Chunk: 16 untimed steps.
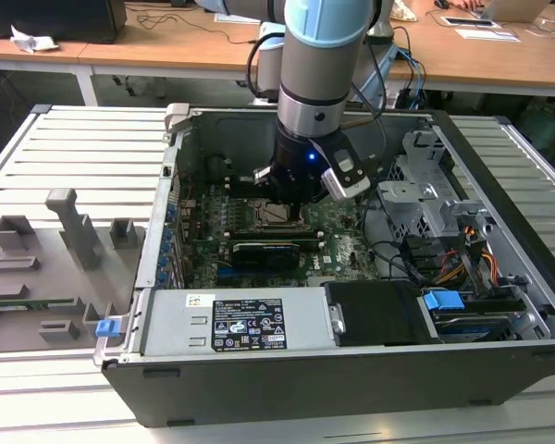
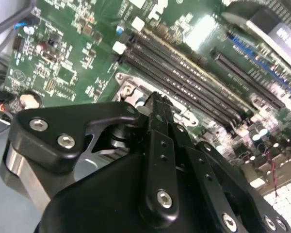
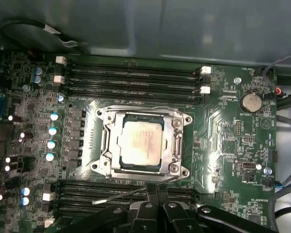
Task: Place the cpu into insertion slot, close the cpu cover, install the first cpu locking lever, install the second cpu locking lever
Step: 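Install the second cpu locking lever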
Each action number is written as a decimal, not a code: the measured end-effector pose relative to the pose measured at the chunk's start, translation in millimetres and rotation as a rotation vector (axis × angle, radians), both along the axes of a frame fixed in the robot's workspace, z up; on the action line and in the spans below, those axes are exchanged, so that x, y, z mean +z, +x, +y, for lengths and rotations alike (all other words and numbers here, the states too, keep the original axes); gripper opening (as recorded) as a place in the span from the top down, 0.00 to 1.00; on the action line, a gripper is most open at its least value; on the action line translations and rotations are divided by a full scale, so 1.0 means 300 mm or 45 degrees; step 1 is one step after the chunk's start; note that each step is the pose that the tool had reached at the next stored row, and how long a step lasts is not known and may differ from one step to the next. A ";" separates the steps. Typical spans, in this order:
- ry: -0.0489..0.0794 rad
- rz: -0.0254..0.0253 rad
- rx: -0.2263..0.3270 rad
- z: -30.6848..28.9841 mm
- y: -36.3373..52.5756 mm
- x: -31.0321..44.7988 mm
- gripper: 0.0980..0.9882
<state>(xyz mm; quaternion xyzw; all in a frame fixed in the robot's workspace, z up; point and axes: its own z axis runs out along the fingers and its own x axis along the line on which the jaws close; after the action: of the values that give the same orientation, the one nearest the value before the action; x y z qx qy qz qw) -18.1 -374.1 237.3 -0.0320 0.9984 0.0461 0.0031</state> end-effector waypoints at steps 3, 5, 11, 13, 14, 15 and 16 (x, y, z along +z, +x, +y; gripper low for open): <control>0.006 0.0001 0.001 -0.005 -0.016 -0.002 0.99; 0.012 0.0001 0.000 -0.005 -0.027 -0.002 0.99; 0.020 0.0000 0.000 -0.007 -0.074 -0.029 0.99; 0.021 0.0000 0.001 -0.007 -0.074 -0.041 0.99; 0.031 0.0001 0.001 -0.008 -0.076 -0.046 0.99; 0.044 0.0001 0.001 -0.010 -0.081 -0.048 0.99; 0.053 0.0000 0.001 -0.012 -0.087 -0.049 0.99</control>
<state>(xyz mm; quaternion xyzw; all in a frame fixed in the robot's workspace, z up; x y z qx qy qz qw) -44.1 -377.8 222.7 -0.0322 0.9972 0.0669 0.0038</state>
